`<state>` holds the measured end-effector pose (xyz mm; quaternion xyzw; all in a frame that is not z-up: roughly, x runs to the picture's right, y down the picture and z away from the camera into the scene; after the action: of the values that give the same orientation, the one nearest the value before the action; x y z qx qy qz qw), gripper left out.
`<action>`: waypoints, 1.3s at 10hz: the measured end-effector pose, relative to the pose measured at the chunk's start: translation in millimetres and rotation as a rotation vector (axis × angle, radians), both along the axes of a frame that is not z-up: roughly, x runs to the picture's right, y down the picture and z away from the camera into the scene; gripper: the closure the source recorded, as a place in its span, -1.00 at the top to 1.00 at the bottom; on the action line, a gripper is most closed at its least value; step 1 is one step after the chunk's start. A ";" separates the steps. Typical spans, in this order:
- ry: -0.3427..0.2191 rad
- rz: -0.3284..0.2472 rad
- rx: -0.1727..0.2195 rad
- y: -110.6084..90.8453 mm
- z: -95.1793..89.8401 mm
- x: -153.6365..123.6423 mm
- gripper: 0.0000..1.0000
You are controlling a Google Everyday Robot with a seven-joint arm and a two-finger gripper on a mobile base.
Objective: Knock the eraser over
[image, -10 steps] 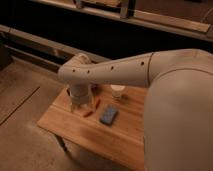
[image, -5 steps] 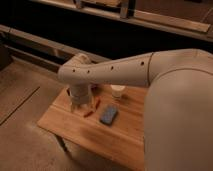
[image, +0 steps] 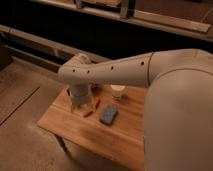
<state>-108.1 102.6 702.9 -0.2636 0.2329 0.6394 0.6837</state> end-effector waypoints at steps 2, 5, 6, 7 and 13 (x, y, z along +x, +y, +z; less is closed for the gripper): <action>0.000 0.000 0.000 0.0 0.0 0.0 0.30; 0.000 0.000 0.000 -0.1 0.0 0.0 0.30; 0.002 0.003 0.003 -0.9 -0.3 0.0 0.30; 0.007 0.014 0.006 -2.6 -0.1 -1.0 0.30; 0.195 0.313 0.053 -66.2 40.4 19.0 0.30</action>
<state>-89.0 36.3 743.2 -0.2153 0.2372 0.7664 0.5568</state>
